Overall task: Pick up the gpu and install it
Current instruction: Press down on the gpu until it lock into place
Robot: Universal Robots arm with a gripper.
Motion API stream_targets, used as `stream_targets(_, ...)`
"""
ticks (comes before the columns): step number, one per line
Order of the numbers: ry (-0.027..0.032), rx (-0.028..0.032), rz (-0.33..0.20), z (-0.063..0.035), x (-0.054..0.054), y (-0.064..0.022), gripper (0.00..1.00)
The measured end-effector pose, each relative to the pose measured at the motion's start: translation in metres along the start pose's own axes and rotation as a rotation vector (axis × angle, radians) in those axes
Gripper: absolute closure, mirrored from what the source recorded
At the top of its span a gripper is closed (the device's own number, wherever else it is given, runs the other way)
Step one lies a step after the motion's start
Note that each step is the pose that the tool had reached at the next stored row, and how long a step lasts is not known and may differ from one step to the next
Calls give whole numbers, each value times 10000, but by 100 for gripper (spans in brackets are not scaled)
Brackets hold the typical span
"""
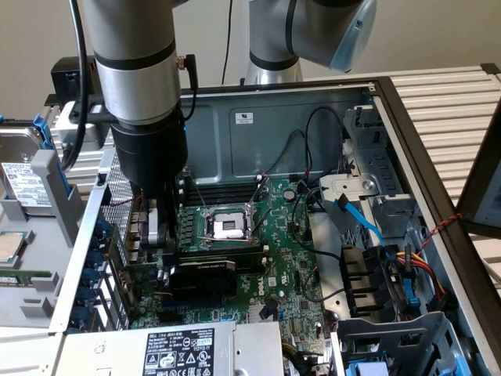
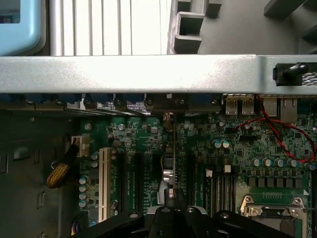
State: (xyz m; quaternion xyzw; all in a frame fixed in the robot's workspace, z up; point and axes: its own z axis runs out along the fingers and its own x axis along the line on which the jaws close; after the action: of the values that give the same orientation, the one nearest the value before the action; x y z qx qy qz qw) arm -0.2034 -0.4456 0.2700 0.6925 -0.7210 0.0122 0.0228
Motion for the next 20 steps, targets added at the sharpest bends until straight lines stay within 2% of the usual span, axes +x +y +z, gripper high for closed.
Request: stream_targets(20,0,-1,1,5,20,15,89)
